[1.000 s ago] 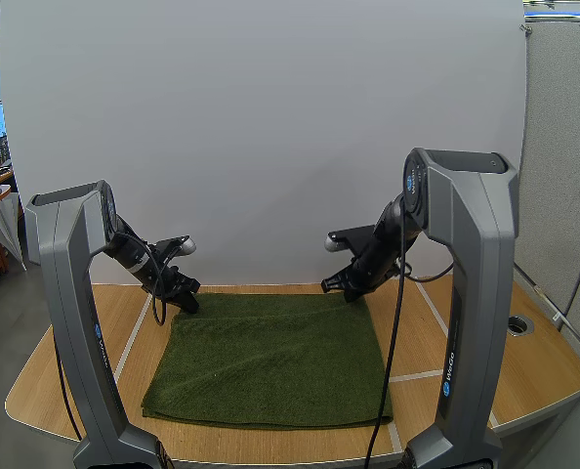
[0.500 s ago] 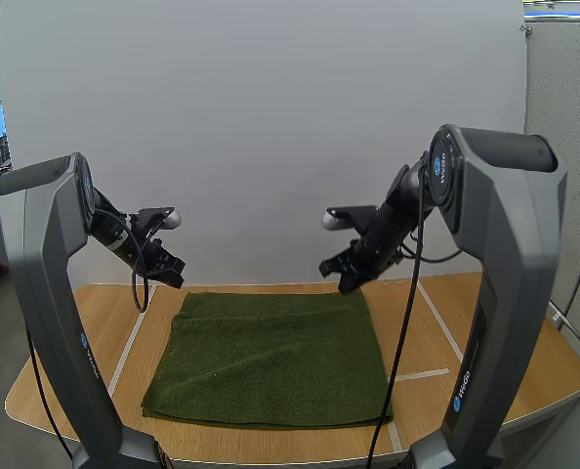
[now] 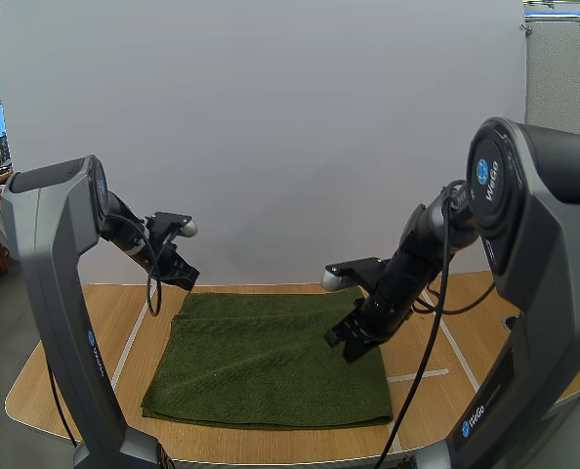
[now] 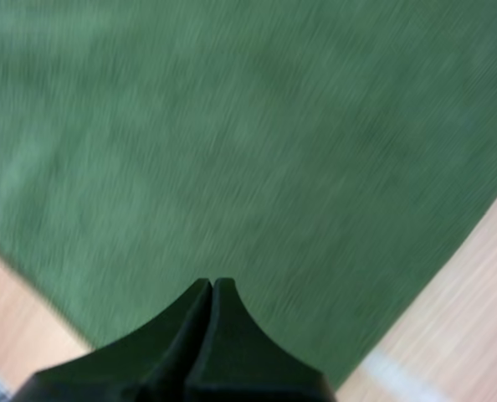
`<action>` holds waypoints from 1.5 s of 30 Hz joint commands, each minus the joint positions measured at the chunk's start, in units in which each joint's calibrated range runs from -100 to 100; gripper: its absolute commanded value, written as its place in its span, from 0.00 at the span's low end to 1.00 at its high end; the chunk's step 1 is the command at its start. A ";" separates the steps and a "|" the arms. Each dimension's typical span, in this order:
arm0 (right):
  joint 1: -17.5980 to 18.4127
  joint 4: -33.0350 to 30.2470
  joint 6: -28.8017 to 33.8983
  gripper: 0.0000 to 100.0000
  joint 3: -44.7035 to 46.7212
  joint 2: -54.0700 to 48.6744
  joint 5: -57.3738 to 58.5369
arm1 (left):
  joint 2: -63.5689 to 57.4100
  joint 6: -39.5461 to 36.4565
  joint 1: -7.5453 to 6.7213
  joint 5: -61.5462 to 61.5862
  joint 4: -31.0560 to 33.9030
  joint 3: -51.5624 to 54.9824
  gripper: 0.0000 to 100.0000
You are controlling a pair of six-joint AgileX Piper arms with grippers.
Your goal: Fold the towel
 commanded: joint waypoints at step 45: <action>-0.22 -9.18 -1.01 0.00 15.99 -5.83 -10.70 | 9.87 -0.20 -0.36 -2.02 0.21 -2.82 0.00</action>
